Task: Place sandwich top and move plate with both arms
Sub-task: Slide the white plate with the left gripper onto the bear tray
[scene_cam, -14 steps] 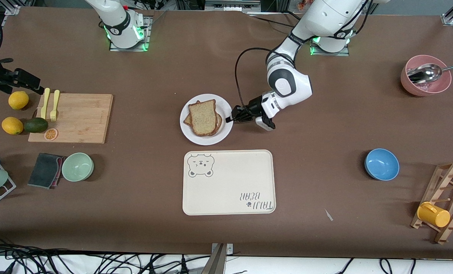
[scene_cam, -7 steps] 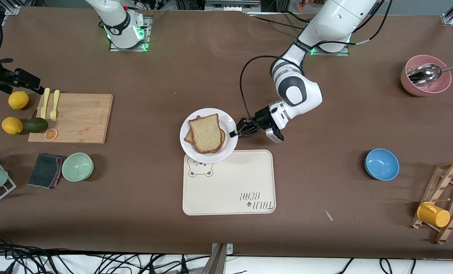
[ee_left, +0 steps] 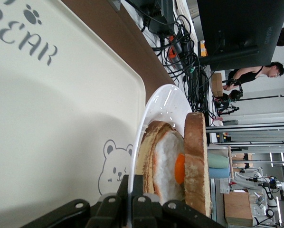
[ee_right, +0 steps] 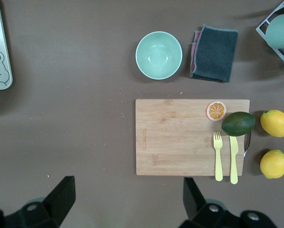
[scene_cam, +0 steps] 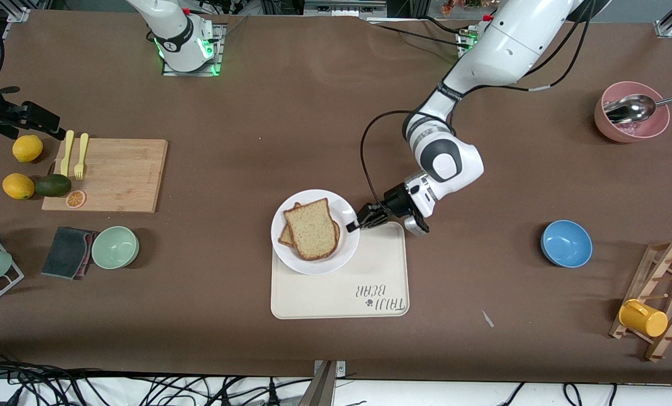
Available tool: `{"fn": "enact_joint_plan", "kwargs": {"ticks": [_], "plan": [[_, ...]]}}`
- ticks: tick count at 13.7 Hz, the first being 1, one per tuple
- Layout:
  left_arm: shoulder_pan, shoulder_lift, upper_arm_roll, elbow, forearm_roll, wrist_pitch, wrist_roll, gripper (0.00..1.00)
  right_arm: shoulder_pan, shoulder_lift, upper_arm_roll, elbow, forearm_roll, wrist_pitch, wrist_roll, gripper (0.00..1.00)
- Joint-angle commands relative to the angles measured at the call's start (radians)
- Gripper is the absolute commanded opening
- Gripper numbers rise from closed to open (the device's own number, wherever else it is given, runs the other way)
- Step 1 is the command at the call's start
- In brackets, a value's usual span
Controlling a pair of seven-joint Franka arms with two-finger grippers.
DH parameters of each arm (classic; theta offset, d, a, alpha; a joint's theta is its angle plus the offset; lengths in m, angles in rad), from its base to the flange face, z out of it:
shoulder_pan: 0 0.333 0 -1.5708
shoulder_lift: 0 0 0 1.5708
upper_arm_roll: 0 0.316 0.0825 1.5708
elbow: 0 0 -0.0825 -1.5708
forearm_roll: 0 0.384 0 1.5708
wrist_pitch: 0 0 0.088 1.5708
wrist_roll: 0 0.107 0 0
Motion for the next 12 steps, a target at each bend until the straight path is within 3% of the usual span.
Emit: {"fn": "enact_joint_plan", "kwargs": {"ticks": [1, 7, 12], "plan": [[0.002, 0.069, 0.018, 0.103, -0.026, -0.010, 0.032, 0.00, -0.001, 0.009, -0.003, 0.026, 0.015, -0.021, -0.015, 1.00], [-0.010, 0.179, 0.062, 0.199, -0.023, -0.006, 0.043, 0.00, -0.001, 0.009, -0.003, 0.026, 0.015, -0.021, -0.015, 1.00], [-0.010, 0.206, 0.062, 0.209, -0.023, -0.006, 0.086, 0.00, -0.001, 0.009, -0.003, 0.026, 0.015, -0.021, -0.017, 1.00]]}}
